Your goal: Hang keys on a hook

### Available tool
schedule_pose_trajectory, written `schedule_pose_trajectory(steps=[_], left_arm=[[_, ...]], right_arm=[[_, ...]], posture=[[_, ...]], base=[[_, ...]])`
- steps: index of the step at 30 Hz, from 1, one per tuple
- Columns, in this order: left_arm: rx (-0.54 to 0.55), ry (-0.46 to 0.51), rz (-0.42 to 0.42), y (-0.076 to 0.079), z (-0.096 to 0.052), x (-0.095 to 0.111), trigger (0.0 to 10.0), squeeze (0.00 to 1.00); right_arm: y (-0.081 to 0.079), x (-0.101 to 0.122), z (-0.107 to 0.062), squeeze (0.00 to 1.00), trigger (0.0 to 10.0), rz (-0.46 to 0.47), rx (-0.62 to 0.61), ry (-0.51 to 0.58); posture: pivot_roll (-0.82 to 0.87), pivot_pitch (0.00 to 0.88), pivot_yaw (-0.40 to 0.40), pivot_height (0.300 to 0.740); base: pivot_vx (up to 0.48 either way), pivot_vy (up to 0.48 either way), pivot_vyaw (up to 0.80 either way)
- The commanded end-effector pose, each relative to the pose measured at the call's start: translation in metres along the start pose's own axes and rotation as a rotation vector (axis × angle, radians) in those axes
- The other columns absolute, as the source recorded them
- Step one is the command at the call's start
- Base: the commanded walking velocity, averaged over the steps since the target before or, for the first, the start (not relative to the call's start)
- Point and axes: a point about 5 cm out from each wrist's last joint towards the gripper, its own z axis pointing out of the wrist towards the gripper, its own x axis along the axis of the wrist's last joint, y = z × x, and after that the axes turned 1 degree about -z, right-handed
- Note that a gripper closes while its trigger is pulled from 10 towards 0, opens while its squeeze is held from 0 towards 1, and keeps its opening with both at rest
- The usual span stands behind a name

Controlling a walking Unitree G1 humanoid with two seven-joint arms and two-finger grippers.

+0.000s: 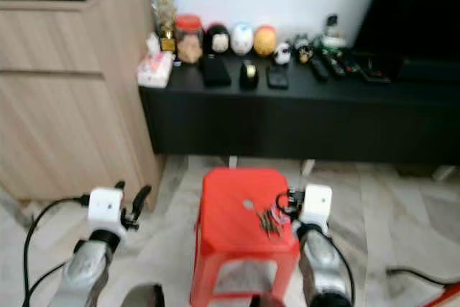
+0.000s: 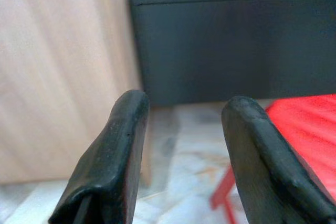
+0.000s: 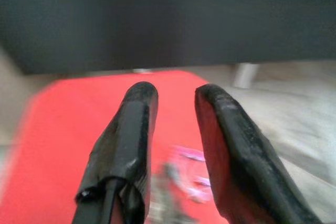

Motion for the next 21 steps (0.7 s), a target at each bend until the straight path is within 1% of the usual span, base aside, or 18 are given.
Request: schedule_pose_trajectory(steps=[1,5,8,11,17,18,20,21], left_arm=[[-0.024,0.014,-0.011,0.008,0.003,0.004,10.0,0.0],[-0.025,0.016,-0.015,0.009,0.004,0.005,10.0,0.0],[-0.027,0.017,-0.017,0.011,0.004,0.005,10.0,0.0],[-0.033,0.019,-0.024,0.013,0.004,0.005,10.0,0.0],[-0.051,0.002,-0.022,0.017,0.005,0.002,10.0,0.0],[-0.059,-0.002,-0.023,0.019,0.005,0.001,10.0,0.0],[-0.061,-0.003,-0.023,0.019,0.005,0.001,10.0,0.0],[-0.065,-0.006,-0.025,0.02,0.005,0.001,10.0,0.0]], right_arm=[[0.016,-0.001,-0.002,0.0,10.0,-0.014,-0.042,-0.01],[0.017,-0.001,-0.003,0.0,10.0,-0.028,-0.034,-0.013],[0.017,0.002,-0.003,0.0,10.0,-0.038,-0.028,0.015],[0.017,0.002,-0.002,0.0,10.0,-0.015,-0.026,0.016],[0.021,-0.004,-0.003,0.0,10.0,-0.016,-0.047,-0.034],[0.023,-0.007,-0.003,0.0,10.0,-0.011,-0.057,-0.062],[0.024,-0.009,-0.003,0.0,10.0,-0.014,-0.061,-0.076],[0.024,-0.013,-0.004,0.0,10.0,-0.023,-0.059,-0.112]], posture=[[0.02,0.0,-0.097,0.614],[0.02,0.0,-0.1,0.614],[0.01,0.0,-0.101,0.614],[0.01,0.0,-0.102,0.614],[0.01,0.0,-0.103,0.614],[0.01,0.0,-0.104,0.614],[0.01,0.0,-0.104,0.614],[0.0,0.0,-0.104,0.614]], base=[[0.3,0.0,0.0],[0.264,0.0,0.0],[0.0,0.0,0.68],[0.0,0.0,0.69],[0.0,0.0,0.0],[0.0,0.0,0.0],[0.0,0.0,0.0],[0.0,0.0,0.0]])
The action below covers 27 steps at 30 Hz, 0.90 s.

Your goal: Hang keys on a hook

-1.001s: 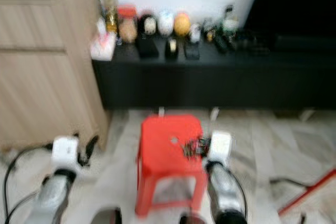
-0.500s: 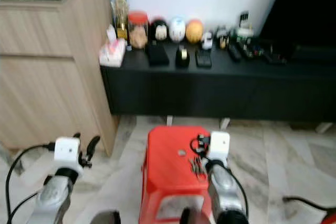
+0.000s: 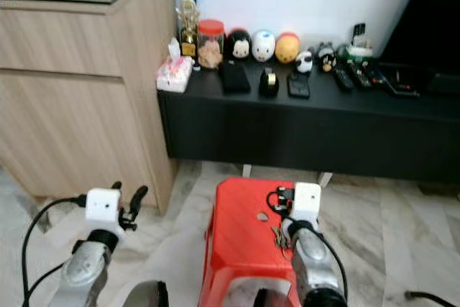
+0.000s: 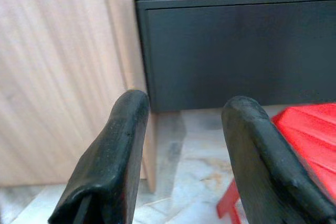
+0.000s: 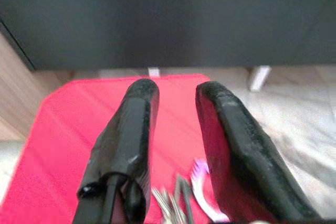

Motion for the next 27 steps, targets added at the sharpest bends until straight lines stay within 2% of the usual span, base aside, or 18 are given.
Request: schedule_pose_trajectory(steps=[1,2,3,4,11,15,23,24,25,27], left_arm=[[-0.02,-0.017,-0.004,0.004,0.001,-0.002,10.0,0.0],[-0.022,-0.018,-0.006,0.005,0.001,-0.002,10.0,0.0],[-0.025,-0.019,-0.005,0.006,0.001,-0.002,10.0,0.0],[-0.026,-0.02,-0.002,0.006,0.001,-0.002,10.0,0.0],[-0.03,-0.027,-0.002,0.006,0.002,-0.003,10.0,0.0],[-0.037,-0.036,-0.006,0.008,0.007,-0.004,10.0,0.0],[-0.055,-0.041,-0.017,0.015,0.017,-0.003,10.0,0.0],[-0.058,-0.04,-0.017,0.015,0.017,-0.003,10.0,0.0],[-0.062,-0.036,-0.019,0.016,0.017,-0.002,10.0,0.0],[-0.069,-0.025,-0.021,0.018,0.018,0.001,10.0,0.0]], right_arm=[[0.006,-0.013,-0.002,0.0,10.0,-0.017,-0.014,-0.091],[0.006,-0.018,-0.003,0.0,10.0,-0.037,-0.009,-0.129],[0.006,-0.021,-0.004,0.94,10.0,-0.029,-0.002,-0.14],[0.007,-0.021,-0.004,1.0,10.0,-0.031,-0.008,-0.141],[0.011,-0.028,-0.003,1.0,10.0,-0.075,-0.017,-0.232],[0.006,-0.027,0.001,1.0,10.0,-0.123,0.022,-0.265],[-0.001,-0.02,0.006,1.0,10.0,-0.181,0.072,-0.263],[-0.001,-0.019,0.006,0.71,10.0,-0.182,0.073,-0.264],[-0.001,-0.019,0.007,0.0,10.0,-0.187,0.075,-0.268],[-0.001,-0.02,0.007,0.0,10.0,-0.199,0.078,-0.276]], posture=[[0.0,0.0,-0.104,0.614],[0.0,0.0,-0.105,0.614],[0.01,0.0,-0.108,0.614],[0.01,0.0,-0.108,0.614],[0.0,0.0,-0.107,0.614],[0.0,0.0,-0.109,0.614],[-0.01,0.0,-0.105,0.614],[-0.01,0.0,-0.106,0.614],[-0.01,0.0,-0.108,0.614],[0.0,0.0,-0.107,0.614]], base=[[0.0,0.0,0.0],[0.0,0.0,0.0],[0.0,0.0,0.0],[0.0,0.0,0.0],[0.0,0.0,0.0],[0.0,0.0,0.0],[0.0,0.0,0.0],[0.0,0.0,0.0],[0.0,0.0,0.0],[0.0,0.0,0.0]])
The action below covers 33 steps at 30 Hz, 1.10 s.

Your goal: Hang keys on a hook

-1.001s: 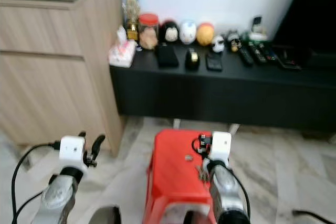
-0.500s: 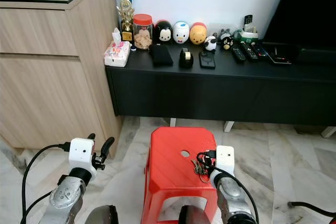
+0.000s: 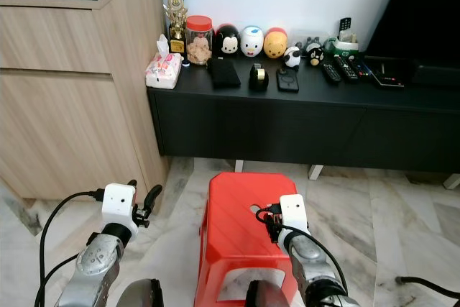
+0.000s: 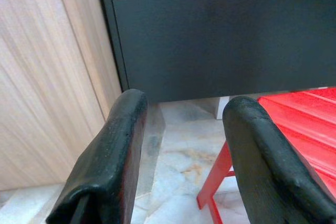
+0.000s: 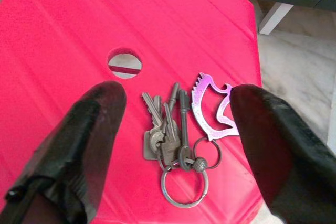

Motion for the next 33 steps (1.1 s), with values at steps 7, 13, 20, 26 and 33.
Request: schedule_pose_trajectory(steps=[7,13,20,26,33], left_arm=[[0.007,0.072,-0.026,0.001,0.0,0.016,10.0,0.0],[0.036,0.044,-0.025,-0.002,-0.018,0.009,10.0,0.0],[0.051,-0.02,-0.021,-0.005,-0.046,-0.002,10.0,0.0],[0.057,-0.035,-0.021,-0.006,-0.057,-0.001,10.0,0.0],[0.051,-0.049,-0.032,-0.001,-0.066,0.0,10.0,0.0]], right_arm=[[0.001,0.012,0.001,0.0,10.0,0.014,0.024,0.07],[-0.003,0.008,0.0,0.0,10.0,0.016,0.023,0.094],[0.004,-0.001,-0.003,0.0,10.0,-0.005,0.0,0.058],[0.01,0.007,-0.001,0.0,10.0,0.005,-0.016,0.069],[0.007,0.0,0.0,0.0,10.0,0.0,0.013,-0.008]], posture=[[0.0,0.027,-0.109,0.614],[0.01,0.083,-0.107,0.614],[0.03,0.129,-0.098,0.614],[0.04,0.166,-0.101,0.614],[0.04,0.193,-0.105,0.614]], base=[[0.0,0.0,0.0],[0.0,0.0,0.0],[0.0,0.0,0.0],[0.0,0.0,0.0],[0.0,0.0,0.0]])
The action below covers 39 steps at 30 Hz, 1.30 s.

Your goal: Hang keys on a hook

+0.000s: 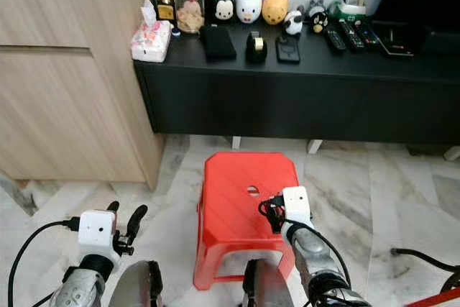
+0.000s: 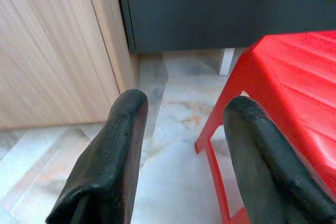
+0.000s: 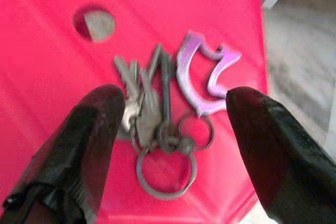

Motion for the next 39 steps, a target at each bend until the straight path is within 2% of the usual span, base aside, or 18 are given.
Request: schedule_pose_trajectory(steps=[1,3,7,15,30,31,39], left_arm=[[-0.017,-0.016,-0.012,0.005,-0.004,-0.001,10.0,0.0],[-0.018,-0.021,-0.014,0.005,-0.006,0.0,10.0,0.0],[-0.018,-0.035,-0.015,0.005,-0.007,0.0,10.0,0.0],[-0.02,-0.052,-0.008,0.002,-0.003,-0.001,10.0,0.0],[-0.024,-0.055,-0.003,0.001,0.007,-0.002,10.0,0.0],[-0.023,-0.053,0.001,0.001,0.008,-0.002,10.0,0.0],[-0.023,-0.051,0.008,0.0,0.013,-0.003,10.0,0.0]], right_arm=[[-0.001,-0.01,-0.001,0.0,10.0,-0.002,0.014,-0.054],[-0.004,-0.01,-0.001,0.0,10.0,0.037,0.032,-0.054],[-0.006,-0.018,-0.002,0.0,10.0,0.053,0.032,-0.09],[-0.004,-0.024,-0.004,0.0,10.0,0.123,-0.008,-0.099],[-0.002,-0.032,-0.007,0.0,10.0,0.129,-0.03,-0.133],[-0.002,-0.031,-0.006,0.0,0.0,0.133,-0.032,-0.131],[-0.001,-0.028,-0.005,0.0,0.0,0.137,-0.035,-0.133]], posture=[[0.04,0.193,-0.105,0.614],[0.04,0.194,-0.104,0.614],[0.04,0.191,-0.1,0.614],[0.03,0.167,-0.098,0.614],[0.02,0.131,-0.101,0.614],[0.02,0.127,-0.102,0.614],[0.02,0.114,-0.105,0.614]], base=[[0.0,0.0,0.0],[0.0,0.0,0.0],[0.0,0.0,0.0],[0.0,0.0,0.0],[0.0,0.0,0.0],[0.0,0.0,0.0],[0.0,0.0,0.0]])
